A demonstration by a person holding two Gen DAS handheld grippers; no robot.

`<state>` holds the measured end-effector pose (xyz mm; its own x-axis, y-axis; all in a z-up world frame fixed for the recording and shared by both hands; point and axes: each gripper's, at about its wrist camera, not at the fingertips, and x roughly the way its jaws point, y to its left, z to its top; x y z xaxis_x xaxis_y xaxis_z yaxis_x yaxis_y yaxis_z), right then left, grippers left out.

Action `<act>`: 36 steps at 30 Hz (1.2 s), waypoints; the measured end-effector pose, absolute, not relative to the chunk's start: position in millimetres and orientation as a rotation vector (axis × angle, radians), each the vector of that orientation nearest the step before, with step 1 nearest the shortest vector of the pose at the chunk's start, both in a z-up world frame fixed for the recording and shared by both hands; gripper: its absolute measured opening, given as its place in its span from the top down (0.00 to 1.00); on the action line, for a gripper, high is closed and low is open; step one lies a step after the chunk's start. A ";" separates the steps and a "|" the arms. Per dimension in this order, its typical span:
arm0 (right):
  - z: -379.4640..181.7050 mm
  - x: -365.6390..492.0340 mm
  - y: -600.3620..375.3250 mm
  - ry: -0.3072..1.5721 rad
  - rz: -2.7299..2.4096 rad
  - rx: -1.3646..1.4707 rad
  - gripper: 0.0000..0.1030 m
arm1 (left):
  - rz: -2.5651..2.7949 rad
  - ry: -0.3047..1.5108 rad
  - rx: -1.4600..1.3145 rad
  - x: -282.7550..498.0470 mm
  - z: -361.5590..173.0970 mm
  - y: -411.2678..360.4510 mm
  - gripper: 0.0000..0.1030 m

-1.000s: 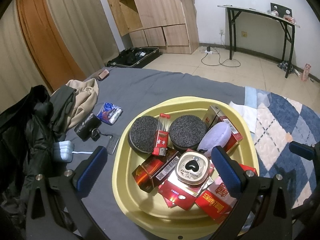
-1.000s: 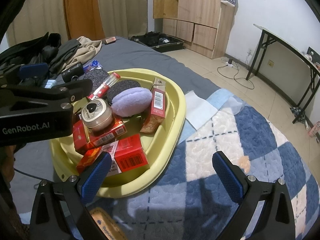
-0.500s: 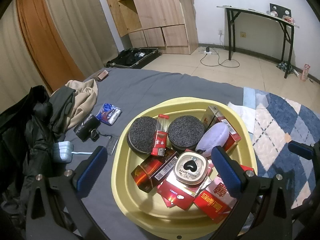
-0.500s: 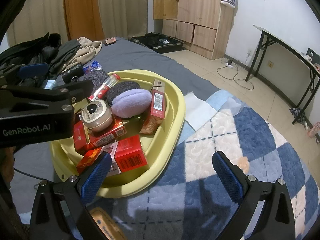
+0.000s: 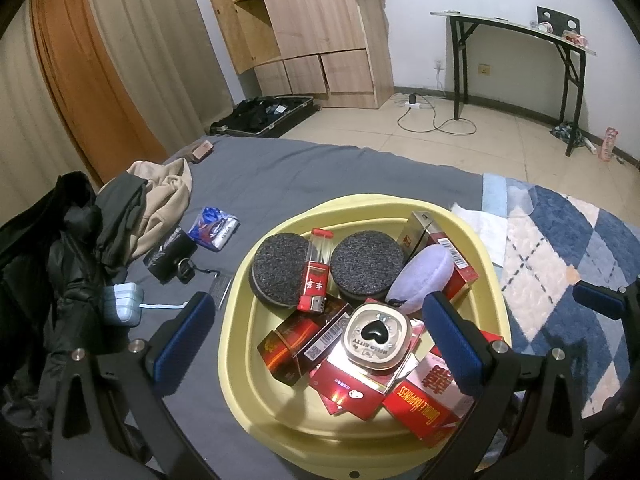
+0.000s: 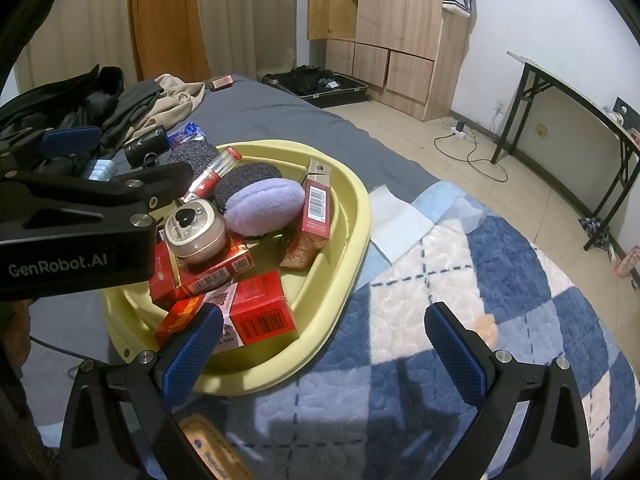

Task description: Organize rigid objects

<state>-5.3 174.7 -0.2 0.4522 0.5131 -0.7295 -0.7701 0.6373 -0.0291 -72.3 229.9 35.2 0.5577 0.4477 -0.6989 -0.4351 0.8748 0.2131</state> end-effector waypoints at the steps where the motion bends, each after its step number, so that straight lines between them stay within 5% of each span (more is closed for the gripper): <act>1: -0.3 -5.5 174.7 0.752 0.817 -0.386 0.00 | 0.520 0.828 0.016 -72.5 35.5 230.4 0.00; 36: -1.2 -6.2 175.0 0.751 0.823 -0.384 0.00 | 0.517 0.824 0.019 -70.8 33.9 227.2 0.00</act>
